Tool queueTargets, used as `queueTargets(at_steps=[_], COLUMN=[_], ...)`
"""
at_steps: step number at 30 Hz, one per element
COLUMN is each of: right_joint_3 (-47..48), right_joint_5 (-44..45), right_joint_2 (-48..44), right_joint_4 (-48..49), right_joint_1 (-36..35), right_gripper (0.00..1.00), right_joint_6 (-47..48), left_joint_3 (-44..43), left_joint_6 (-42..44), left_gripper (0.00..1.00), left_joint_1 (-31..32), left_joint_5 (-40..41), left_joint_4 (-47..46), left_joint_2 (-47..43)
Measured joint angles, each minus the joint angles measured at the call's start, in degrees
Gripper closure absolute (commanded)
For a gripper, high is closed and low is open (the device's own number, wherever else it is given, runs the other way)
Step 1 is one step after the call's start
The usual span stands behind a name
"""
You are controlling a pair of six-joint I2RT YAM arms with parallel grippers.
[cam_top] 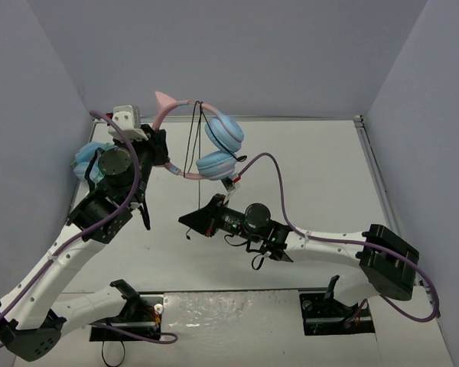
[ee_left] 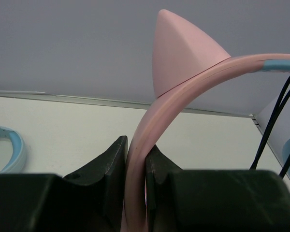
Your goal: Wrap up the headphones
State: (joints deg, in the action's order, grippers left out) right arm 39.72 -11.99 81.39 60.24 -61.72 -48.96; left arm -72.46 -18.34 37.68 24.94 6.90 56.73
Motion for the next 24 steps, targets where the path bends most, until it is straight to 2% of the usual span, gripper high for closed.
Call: queueTargets(at_steps=[16, 24], right_joint_3=[0.0, 1.4], right_joint_5=[2.0, 4.0], right_joint_2=[1.3, 1.9], right_joint_4=[1.8, -2.5], right_joint_1=[-3.8, -5.2], right_gripper=[1.0, 1.0], right_joint_6=[-0.7, -0.1], left_joint_3=[0.1, 0.2], left_joint_6=[6.2, 10.3], left_gripper=[1.0, 1.0], left_joint_1=[0.1, 0.3], left_joint_5=[6.5, 9.4], left_joint_4=[-2.4, -2.5], left_joint_2=[4.9, 8.8])
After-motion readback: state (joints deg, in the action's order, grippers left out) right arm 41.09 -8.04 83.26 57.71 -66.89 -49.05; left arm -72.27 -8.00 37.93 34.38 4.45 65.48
